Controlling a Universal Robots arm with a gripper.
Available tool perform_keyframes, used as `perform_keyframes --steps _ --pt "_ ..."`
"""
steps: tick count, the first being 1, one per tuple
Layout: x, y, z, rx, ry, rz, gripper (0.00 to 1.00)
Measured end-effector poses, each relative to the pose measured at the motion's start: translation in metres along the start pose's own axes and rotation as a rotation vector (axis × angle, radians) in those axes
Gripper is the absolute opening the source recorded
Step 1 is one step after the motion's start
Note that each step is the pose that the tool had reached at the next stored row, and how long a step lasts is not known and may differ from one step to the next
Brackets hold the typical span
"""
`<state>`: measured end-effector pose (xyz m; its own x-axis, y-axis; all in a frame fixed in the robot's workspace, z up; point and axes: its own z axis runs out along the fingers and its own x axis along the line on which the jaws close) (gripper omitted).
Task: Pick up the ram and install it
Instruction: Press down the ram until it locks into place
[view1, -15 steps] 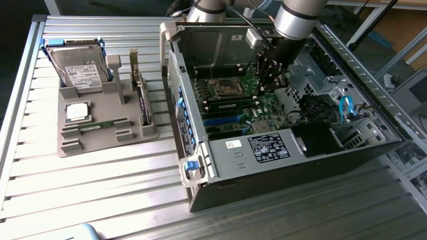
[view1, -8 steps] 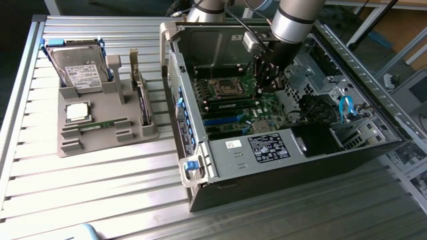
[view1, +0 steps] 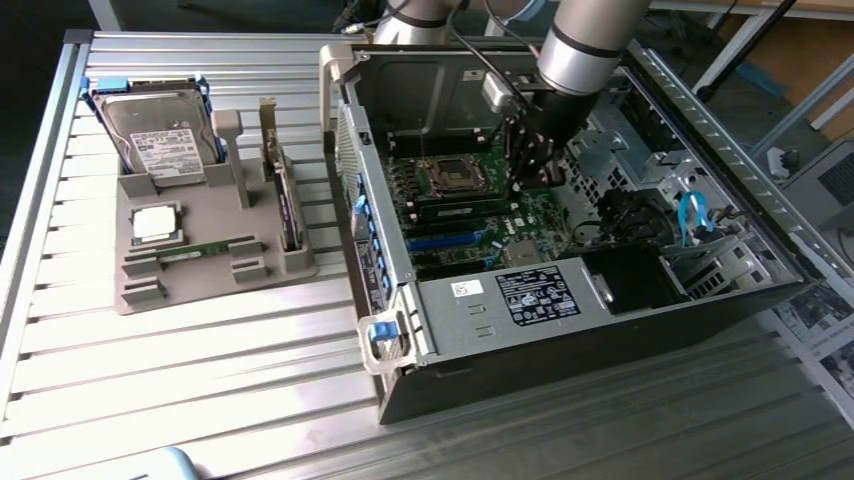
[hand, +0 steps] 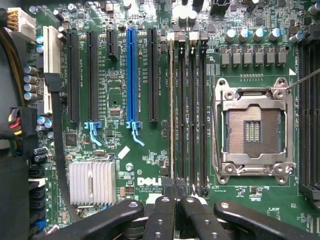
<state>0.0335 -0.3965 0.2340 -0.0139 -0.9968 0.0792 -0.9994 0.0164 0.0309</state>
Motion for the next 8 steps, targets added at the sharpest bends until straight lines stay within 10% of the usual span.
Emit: perform_keyframes --steps 8 --pt "-0.0003 0.0002 0.0037 0.002 -0.0005 0.0 0.11"
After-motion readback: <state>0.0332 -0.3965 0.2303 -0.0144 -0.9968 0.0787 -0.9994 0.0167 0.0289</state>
